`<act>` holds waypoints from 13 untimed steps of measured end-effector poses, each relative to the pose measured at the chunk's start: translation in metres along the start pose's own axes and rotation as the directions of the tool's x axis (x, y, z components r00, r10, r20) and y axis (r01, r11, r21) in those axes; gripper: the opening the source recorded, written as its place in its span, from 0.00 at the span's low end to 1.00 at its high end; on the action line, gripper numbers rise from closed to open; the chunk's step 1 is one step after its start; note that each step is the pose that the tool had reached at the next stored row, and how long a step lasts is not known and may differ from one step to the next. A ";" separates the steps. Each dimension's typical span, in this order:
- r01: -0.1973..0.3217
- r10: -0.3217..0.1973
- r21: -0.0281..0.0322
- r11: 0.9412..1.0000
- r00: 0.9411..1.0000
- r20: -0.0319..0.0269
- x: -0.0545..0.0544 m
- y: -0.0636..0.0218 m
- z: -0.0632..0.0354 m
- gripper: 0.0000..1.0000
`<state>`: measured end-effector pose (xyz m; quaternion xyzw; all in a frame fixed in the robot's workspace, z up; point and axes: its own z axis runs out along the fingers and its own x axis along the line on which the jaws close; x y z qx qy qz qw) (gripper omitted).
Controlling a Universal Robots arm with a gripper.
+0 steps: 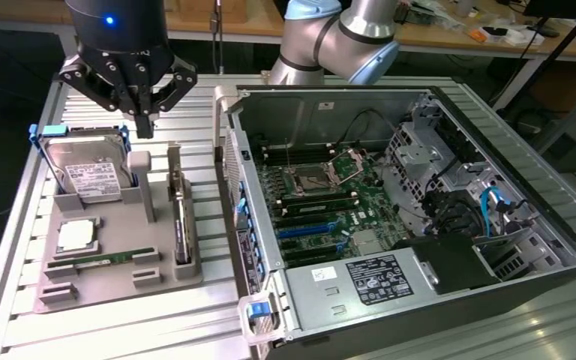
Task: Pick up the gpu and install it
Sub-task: 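Reach for the gpu, then pick up the gpu and move the gpu toward the slot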
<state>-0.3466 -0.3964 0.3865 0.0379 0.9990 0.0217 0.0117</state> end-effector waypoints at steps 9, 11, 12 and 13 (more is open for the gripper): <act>0.000 0.000 0.000 1.000 1.000 0.000 0.000 0.0000 0.0000 0.11; 0.000 0.000 0.000 1.000 1.000 0.000 0.000 0.0000 0.0000 0.11; 0.000 0.000 0.000 1.000 1.000 0.000 0.000 0.0000 0.0000 0.11; 0.000 0.000 0.000 1.000 1.000 0.000 0.000 0.0000 0.0000 0.11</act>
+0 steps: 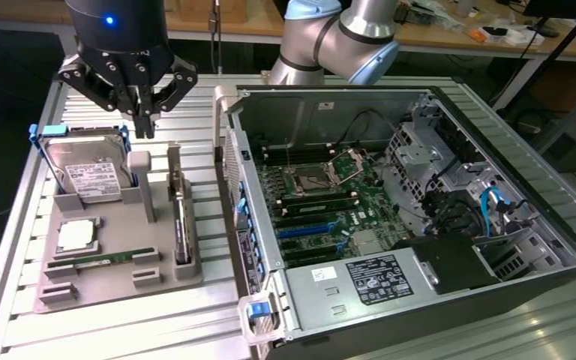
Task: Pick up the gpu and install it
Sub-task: 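Pick up the gpu and move the gpu toward the slot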
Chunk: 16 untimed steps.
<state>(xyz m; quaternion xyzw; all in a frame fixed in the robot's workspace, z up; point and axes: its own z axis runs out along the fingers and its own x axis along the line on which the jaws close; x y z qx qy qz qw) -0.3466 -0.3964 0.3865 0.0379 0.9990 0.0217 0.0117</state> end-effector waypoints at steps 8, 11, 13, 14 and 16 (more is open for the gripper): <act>0.000 0.000 0.000 1.000 1.000 0.000 0.000 0.0000 0.0000 0.48; 0.000 0.000 0.000 1.000 1.000 0.000 0.000 0.0000 0.0000 0.54; 0.000 0.000 0.000 1.000 1.000 0.000 0.000 -0.0006 0.0005 0.54; 0.000 0.000 0.000 1.000 1.000 0.000 0.000 -0.0024 0.0005 0.54; 0.000 0.000 0.000 1.000 1.000 0.000 0.000 -0.0056 0.0005 0.54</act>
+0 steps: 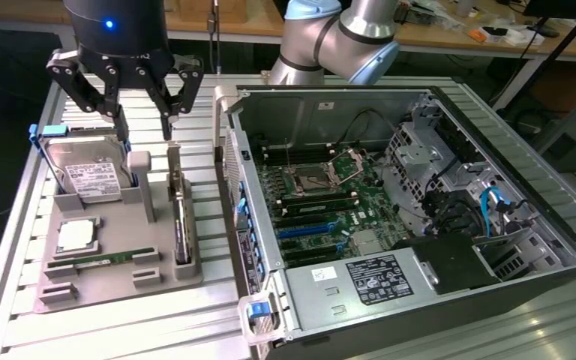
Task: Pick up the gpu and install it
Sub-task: 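Pick up the gpu and move the gpu toward the slot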
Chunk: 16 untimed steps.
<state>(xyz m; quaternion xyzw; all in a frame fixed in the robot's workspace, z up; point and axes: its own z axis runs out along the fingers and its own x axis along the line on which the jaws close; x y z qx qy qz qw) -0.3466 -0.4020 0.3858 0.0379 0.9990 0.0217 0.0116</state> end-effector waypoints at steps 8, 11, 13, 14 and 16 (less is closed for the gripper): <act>0.000 0.000 0.001 1.000 1.000 0.000 0.000 -0.0084 0.0093 0.54; 0.000 0.000 0.001 1.000 1.000 0.000 -0.001 -0.0146 0.0159 0.54; 0.000 0.000 0.001 1.000 1.000 0.000 -0.001 -0.0186 0.0197 0.54; 0.000 0.000 0.001 1.000 1.000 0.000 -0.001 -0.0199 0.0215 0.54; 0.000 0.000 0.001 1.000 1.000 0.000 -0.001 -0.0229 0.0249 0.54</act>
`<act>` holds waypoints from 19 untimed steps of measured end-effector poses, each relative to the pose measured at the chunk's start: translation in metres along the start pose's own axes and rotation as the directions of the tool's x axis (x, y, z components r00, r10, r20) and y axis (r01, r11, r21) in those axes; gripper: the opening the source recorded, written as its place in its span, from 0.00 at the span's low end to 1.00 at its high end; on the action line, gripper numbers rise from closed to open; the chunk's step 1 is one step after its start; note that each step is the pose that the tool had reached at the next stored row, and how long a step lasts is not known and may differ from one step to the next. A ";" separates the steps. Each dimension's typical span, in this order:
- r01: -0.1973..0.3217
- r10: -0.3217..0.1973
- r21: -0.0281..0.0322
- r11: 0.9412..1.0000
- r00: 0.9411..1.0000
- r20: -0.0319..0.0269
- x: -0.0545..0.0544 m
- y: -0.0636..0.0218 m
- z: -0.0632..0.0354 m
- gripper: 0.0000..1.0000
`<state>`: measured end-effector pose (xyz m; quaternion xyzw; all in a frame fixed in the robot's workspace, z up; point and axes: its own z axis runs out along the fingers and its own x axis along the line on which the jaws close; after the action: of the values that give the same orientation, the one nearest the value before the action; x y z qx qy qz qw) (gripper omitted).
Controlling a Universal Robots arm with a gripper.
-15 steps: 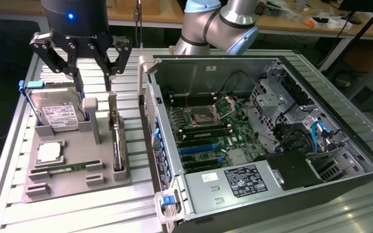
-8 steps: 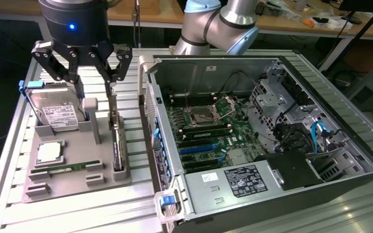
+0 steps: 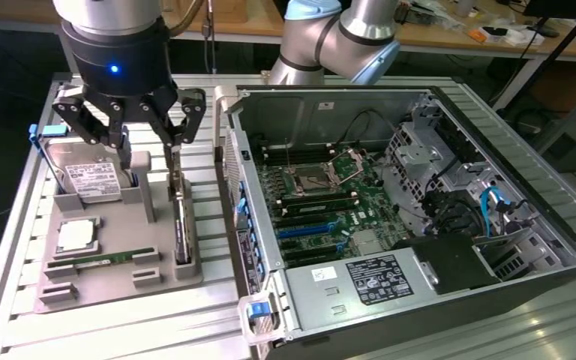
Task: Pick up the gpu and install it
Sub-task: 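Pick up the gpu and move the gpu toward the slot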
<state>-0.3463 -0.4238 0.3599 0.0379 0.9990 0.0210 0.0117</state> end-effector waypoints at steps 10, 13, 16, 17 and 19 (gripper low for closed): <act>-0.003 0.003 0.000 1.000 1.000 0.000 -0.016 -0.0049 0.0240 0.54; -0.001 0.001 0.000 1.000 1.000 -0.001 -0.017 -0.0057 0.0307 0.54; 0.012 -0.012 0.000 1.000 1.000 -0.004 -0.020 -0.0062 0.0381 0.54; 0.015 -0.015 0.000 1.000 1.000 -0.005 -0.021 -0.0063 0.0397 0.54; 0.028 -0.028 0.000 1.000 1.000 -0.007 -0.021 -0.0066 0.0428 0.54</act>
<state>-0.3251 -0.4302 0.3174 0.0237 0.9995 0.0212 0.0084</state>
